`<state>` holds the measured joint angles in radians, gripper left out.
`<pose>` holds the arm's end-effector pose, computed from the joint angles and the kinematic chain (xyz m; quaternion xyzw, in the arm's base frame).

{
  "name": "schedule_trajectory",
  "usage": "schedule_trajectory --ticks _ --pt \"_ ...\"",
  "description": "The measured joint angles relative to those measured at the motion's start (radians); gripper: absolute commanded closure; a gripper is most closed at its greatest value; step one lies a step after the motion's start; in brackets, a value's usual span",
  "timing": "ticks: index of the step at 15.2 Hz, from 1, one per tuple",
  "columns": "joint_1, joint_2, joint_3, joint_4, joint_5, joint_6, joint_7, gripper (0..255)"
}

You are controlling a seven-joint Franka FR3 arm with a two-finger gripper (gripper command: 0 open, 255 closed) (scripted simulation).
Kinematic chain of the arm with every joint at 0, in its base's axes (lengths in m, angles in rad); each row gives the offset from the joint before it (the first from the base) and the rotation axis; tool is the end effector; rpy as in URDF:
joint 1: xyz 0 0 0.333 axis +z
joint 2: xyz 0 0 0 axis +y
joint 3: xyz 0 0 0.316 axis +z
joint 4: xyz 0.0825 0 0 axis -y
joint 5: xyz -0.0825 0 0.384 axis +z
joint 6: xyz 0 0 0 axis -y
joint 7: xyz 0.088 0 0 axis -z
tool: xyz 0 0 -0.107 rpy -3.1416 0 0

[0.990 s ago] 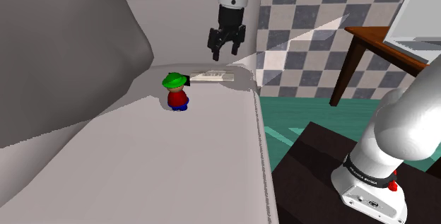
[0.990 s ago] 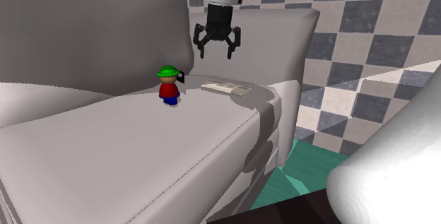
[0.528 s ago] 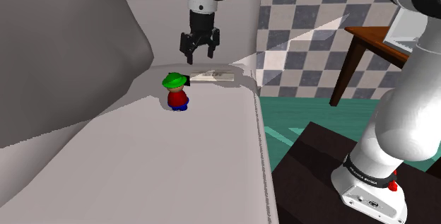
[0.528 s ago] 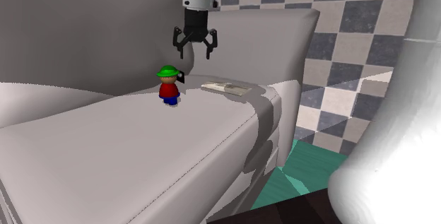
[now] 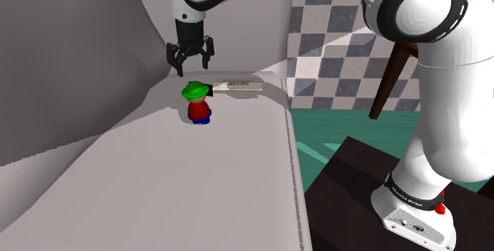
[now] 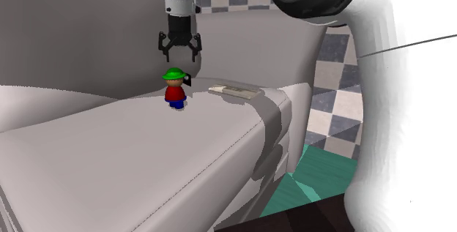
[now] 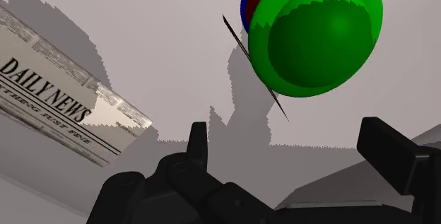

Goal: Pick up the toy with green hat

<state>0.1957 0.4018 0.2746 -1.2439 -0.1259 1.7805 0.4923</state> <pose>0.6342 0.2671 0.5585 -0.9970 0.0168 -0.0705 0.0253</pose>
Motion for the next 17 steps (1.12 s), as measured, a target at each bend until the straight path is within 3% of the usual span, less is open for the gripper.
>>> schedule_trajectory --ticks 3,9,10,17 --pt "0.026 0.076 -0.003 0.091 -0.022 -0.017 0.014 0" --pt "0.019 0.070 -0.004 0.004 -0.023 0.064 0.019 0" --pt "0.018 0.068 -0.004 -0.006 -0.023 0.071 0.020 255" --pt "0.018 0.065 -0.004 -0.014 -0.023 0.079 0.021 255"
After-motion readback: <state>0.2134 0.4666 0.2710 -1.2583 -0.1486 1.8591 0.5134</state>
